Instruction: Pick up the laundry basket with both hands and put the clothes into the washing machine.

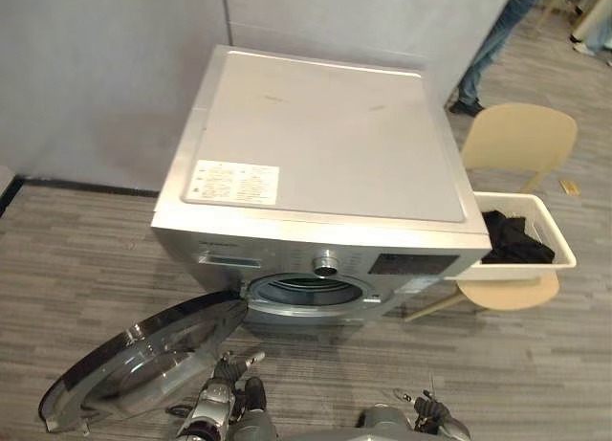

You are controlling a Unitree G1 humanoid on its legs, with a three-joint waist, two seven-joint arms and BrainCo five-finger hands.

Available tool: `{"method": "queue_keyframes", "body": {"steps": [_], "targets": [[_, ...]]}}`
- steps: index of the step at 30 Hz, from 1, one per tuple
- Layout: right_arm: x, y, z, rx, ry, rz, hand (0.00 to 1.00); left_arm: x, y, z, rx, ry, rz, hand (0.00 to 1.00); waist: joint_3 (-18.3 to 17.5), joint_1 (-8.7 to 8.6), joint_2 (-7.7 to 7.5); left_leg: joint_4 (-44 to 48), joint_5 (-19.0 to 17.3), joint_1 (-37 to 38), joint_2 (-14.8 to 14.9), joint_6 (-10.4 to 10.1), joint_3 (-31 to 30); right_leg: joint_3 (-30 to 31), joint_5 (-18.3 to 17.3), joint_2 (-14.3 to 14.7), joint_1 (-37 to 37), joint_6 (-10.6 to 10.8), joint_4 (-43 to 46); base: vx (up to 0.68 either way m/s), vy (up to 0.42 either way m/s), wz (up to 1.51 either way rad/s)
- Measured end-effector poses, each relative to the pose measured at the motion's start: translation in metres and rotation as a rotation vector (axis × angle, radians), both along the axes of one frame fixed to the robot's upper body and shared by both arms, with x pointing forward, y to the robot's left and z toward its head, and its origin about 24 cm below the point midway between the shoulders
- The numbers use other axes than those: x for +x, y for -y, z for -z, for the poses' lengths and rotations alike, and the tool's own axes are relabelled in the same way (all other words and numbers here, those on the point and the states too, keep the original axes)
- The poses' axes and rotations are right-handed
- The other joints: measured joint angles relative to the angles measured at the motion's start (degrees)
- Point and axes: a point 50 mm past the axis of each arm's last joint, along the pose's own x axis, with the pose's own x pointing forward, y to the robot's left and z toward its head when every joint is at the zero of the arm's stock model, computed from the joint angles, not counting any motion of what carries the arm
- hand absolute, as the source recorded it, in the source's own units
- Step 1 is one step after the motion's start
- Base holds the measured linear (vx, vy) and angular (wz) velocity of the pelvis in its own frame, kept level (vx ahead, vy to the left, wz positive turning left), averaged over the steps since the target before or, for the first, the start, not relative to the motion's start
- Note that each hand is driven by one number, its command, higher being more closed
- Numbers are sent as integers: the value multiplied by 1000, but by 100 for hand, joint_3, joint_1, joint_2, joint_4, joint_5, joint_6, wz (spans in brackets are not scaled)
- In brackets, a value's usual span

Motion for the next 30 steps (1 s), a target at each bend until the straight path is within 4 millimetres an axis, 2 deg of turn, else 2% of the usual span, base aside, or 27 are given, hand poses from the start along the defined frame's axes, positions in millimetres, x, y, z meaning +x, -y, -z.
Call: {"method": "queue_keyframes", "body": {"steps": [1,2,3,4,5,6,8,9,11,12,13,14,15,16,17,18,19,20,21,22,23,24,25,26,28,29,30], "targets": [[4,0,-1,2,1,0,0,-1,-4,0,17,-10,14,0,-31,43,17,10,-50,-27,82,-50,134,14,124,-253,12,100,-76,-33,-138,-71],[5,1,-1,2,2,19,0,-1,-6,-1,30,-13,34,0,-49,95,26,307,-149,-224,225,-198,187,192,386,-329,9,291,-205,-32,-192,-57],[5,2,-1,2,2,26,0,-1,-7,-1,37,-14,45,0,-91,109,-19,464,-195,-332,290,-264,184,365,693,-323,15,418,-315,-15,-295,-23],[6,2,-2,1,3,27,0,-4,-14,-1,56,-27,46,0,-180,120,-73,570,-153,-456,326,-434,152,643,1032,-245,49,820,-481,20,-357,-5],[8,3,-2,-4,6,20,0,-11,-11,3,48,-50,49,0,-222,98,23,542,-59,-462,431,-557,76,671,837,-118,133,1080,-533,56,-510,-7],[7,13,-3,-30,4,15,0,-23,-2,9,21,-88,46,0,-308,91,163,568,6,-427,577,-641,29,542,542,2,265,1391,-619,51,-363,-6],[7,18,-4,-50,0,-13,0,-26,2,11,7,-95,36,0,-360,85,246,633,29,-408,722,-673,-91,280,295,140,498,1401,-717,56,-304,16],[10,21,-6,-66,3,-45,0,-31,1,13,6,-103,25,0,-442,98,370,705,78,-368,900,-743,-167,90,168,321,689,1381,-802,60,-316,30],[9,19,-5,-71,0,-74,0,-38,-2,14,6,-109,-4,0,-456,118,295,842,96,-362,1036,-753,-226,45,41,448,821,1278,-850,27,-223,13],[13,14,-6,-67,11,-107,0,-42,-9,13,9,-100,-48,0,-511,163,238,1238,103,-504,1183,-745,-256,-11,-118,570,996,1137,-1033,0,-210,2],[14,11,-6,-61,15,-114,0,-43,-11,13,9,-98,-64,0,-532,181,198,1488,106,-640,1263,-740,-271,-53,-146,647,1071,1092,-1173,-37,-254,-8],[16,5,-6,-52,34,-119,0,-46,-20,11,12,-80,-130,0,-504,259,178,2258,170,-1033,1554,-653,-326,-52,-195,862,1263,1004,-1545,-60,-175,-18],[17,4,-6,-51,37,-120,0,-50,-23,11,10,-85,-163,0,-460,286,215,2578,227,-1154,1683,-573,-333,-48,-218,956,1336,970,-1681,-90,-243,-35],[18,5,-7,-54,46,-120,0,-61,-27,13,13,-106,-203,0,-402,282,176,3036,453,-1290,1862,-266,-426,0,-263,1107,1520,896,-1870,-59,-157,-34],[17,5,-7,-58,44,-118,0,-68,-28,15,12,-119,-220,0,-349,283,218,3232,607,-1387,1897,-66,-555,41,-285,1162,1574,851,-1922,-61,-194,-30],[18,5,-7,-61,49,-112,0,-72,-27,16,8,-132,-231,0,-296,269,111,3714,549,-1598,1850,-265,-902,119,-290,1210,1653,841,-1976,-62,-88,-15],[12,18,-7,-92,29,-89,0,-76,-22,18,-13,-143,-249,0,-217,284,229,4752,-426,-1875,1213,-917,-1303,191,-336,1119,1675,758,-1878,-116,-11,-35],[11,27,-9,-114,23,-91,0,-85,-12,21,-40,-159,-262,0,-181,344,356,5025,-1030,-1901,400,-878,-1390,391,-379,1019,1563,681,-1785,-114,104,-54],[12,29,-10,-120,28,-97,0,-91,-7,23,-54,-175,-271,0,-196,413,445,4866,-1189,-1840,86,-799,-1411,551,-380,1037,1441,679,-1746,-97,179,-104],[15,27,-10,-115,35,-109,0,-102,-2,26,-72,-204,-291,0,-202,517,543,4221,-1576,-1666,-307,-348,-1359,832,-372,1166,1229,651,-1667,-41,120,-107],[15,15,-8,-86,34,-121,0,-110,-4,27,-79,-229,-303,0,-262,611,538,3405,-1901,-1326,-374,-457,-1549,1042,-380,1264,1039,627,-1655,-12,74,-93],[17,9,-7,-71,37,-128,0,-112,-8,27,-78,-235,-307,0,-247,633,492,3081,-2003,-1197,-480,-365,-1693,1109,-375,1284,912,627,-1660,51,-29,-83],[22,-1,-7,-58,47,-165,0,-109,-12,26,-69,-228,-308,0,-264,793,288,2792,-1982,-1104,-654,-453,-1921,1392,-237,1300,699,504,-1675,97,-33,-92],[30,-5,-10,-59,65,-199,0,-109,-15,26,-67,-227,-324,0,-203,902,353,2884,-1835,-1101,-668,-149,-1993,1616,-149,1399,738,467,-1790,98,-18,-86],[36,-5,-11,-62,75,-206,0,-108,-10,27,-93,-226,-361,0,-160,883,464,3216,-1945,-1032,-660,33,-2025,1744,-150,1429,897,481,-1822,60,25,-36],[36,-5,-11,-62,77,-206,0,-108,-5,28,-112,-224,-372,0,-172,888,478,3119,-2056,-849,-653,170,-1952,1879,-216,1417,931,479,-1687,43,29,-25],[34,-7,-10,-57,74,-203,0,-107,-4,28,-114,-221,-370,0,-186,864,447,3050,-2101,-756,-679,188,-1929,1881,-309,1388,916,481,-1559,64,22,-31]]}}
